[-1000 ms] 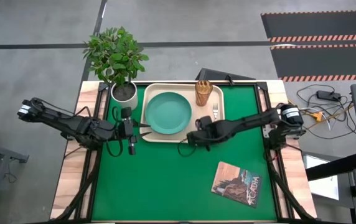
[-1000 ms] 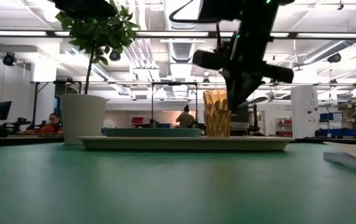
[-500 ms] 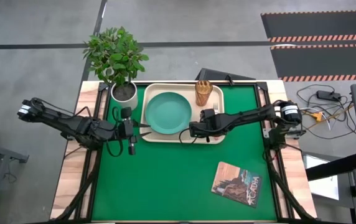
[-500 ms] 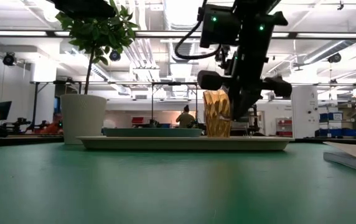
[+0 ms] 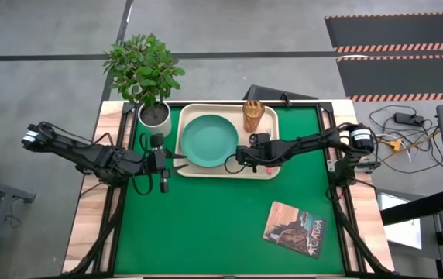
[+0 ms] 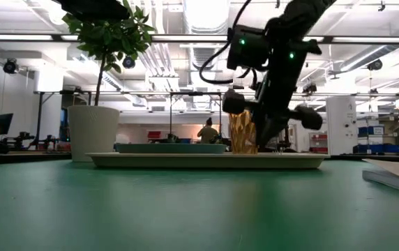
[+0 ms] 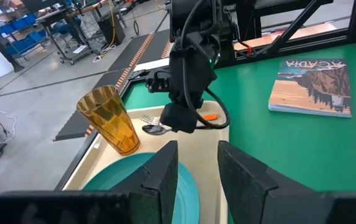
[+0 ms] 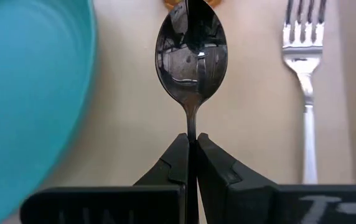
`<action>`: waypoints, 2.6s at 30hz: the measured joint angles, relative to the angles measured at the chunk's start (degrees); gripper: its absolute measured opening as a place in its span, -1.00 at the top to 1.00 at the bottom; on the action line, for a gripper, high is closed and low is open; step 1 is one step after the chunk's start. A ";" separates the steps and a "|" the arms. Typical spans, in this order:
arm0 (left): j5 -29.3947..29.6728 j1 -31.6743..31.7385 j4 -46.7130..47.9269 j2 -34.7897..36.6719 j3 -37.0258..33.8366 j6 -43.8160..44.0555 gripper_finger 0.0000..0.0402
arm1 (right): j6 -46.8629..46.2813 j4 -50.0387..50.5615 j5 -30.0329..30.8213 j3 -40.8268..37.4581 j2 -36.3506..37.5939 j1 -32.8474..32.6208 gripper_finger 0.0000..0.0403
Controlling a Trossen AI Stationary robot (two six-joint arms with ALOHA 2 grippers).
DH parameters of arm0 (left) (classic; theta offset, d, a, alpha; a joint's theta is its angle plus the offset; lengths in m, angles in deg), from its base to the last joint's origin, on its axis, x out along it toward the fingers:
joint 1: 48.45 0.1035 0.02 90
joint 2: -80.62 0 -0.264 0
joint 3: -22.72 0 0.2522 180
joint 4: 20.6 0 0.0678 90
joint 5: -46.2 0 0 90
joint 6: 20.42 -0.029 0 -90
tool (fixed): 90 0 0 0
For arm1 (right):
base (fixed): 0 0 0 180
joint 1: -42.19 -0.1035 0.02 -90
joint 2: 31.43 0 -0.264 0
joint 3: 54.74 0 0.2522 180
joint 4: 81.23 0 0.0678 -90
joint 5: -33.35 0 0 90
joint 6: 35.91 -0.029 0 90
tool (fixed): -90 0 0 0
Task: Pick and place plate/cup/fork/spoon on tray
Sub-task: Put the spoon in the middle of the brown fork and the green plate on the white tray
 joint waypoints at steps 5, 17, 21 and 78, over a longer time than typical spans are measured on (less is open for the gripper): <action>0.00 0.00 0.00 0.00 0.00 -0.02 0.52 | -2.93 -1.30 1.54 -2.83 0.00 0.40 0.96; 0.00 0.01 -0.02 0.00 0.00 -0.07 0.52 | -1.82 -3.73 2.60 -4.97 0.00 0.40 0.96; 0.00 0.01 -0.02 0.00 0.00 -0.07 0.52 | -0.54 -3.87 2.64 -4.78 0.00 0.40 0.95; 0.02 0.01 -0.48 -0.02 -0.02 -0.11 0.52 | 54.90 -11.43 -3.15 -8.47 3.98 9.30 0.96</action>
